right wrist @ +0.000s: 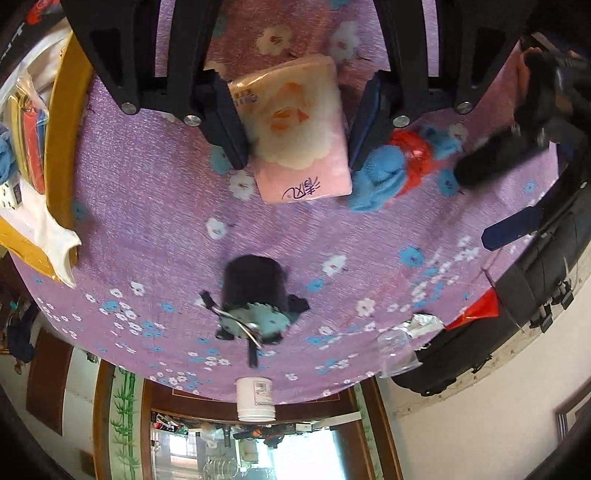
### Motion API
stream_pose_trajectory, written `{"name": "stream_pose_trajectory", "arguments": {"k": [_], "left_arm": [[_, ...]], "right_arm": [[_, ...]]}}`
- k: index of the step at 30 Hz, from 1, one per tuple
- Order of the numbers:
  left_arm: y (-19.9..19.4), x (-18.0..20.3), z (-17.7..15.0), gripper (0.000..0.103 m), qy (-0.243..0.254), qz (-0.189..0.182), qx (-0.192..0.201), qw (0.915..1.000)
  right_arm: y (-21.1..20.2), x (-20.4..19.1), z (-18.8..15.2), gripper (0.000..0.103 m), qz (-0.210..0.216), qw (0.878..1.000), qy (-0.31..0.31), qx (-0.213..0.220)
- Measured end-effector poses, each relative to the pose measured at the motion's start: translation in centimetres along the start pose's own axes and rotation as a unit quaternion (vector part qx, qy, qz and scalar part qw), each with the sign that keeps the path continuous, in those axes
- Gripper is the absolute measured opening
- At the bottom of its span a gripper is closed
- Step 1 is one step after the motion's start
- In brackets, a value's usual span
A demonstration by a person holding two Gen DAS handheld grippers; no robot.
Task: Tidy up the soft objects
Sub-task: 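Grasp the pink tissue pack with the right gripper while the left gripper grasps the blue towel and red bag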
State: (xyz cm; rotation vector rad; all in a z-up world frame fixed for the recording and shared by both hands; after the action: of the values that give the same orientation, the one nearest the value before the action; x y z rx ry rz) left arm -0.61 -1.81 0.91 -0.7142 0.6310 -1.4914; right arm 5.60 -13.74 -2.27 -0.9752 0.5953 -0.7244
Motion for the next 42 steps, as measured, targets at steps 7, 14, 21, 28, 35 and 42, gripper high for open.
{"name": "stream_pose_trajectory", "arguments": {"k": [7,14,21,28,35,42], "left_arm": [[2.3,1.0,-0.4,0.086,0.023,-0.007,-0.059,0.9980],[4.9,2.8,-1.1,0.086,0.066,0.004,-0.124,0.9901],[5.5,2.6,-1.3,0.077,0.058,-0.007,-0.139,0.9886],[5.2,3.2,-1.1,0.069,0.072,-0.014,-0.134,0.9883],[5.3,3.3,-1.3,0.034,0.079,-0.014,-0.135,0.9875],[4.4,2.0,-0.7,0.034,0.042,-0.014,-0.109,0.9930]], "right_arm": [[0.2,0.8,-0.5,0.059,-0.001,1.000,0.002,-0.003],[0.3,0.9,-0.6,0.059,-0.004,1.000,0.005,-0.006],[0.4,0.8,-0.7,0.059,-0.024,1.000,0.000,-0.009],[0.6,1.0,-0.6,0.068,-0.016,1.000,0.005,-0.016],[0.0,1.5,-0.9,0.056,0.000,1.000,0.029,-0.005],[-1.5,2.3,-0.5,0.055,0.024,0.998,0.054,0.032]]}}
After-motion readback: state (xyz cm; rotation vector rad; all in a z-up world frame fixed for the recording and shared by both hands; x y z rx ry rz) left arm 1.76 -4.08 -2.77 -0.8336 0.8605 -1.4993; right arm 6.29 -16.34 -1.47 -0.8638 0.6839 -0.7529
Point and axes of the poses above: each gripper's, at about its wrist camera, not at the fingertips, and y roughly the way its jaws point, x to its right, z to its top, the point moved 6 cm from there along y, roughly the way its jaws point, and after that the axes turned 11 degrees about -x, right-handed, at the moved point
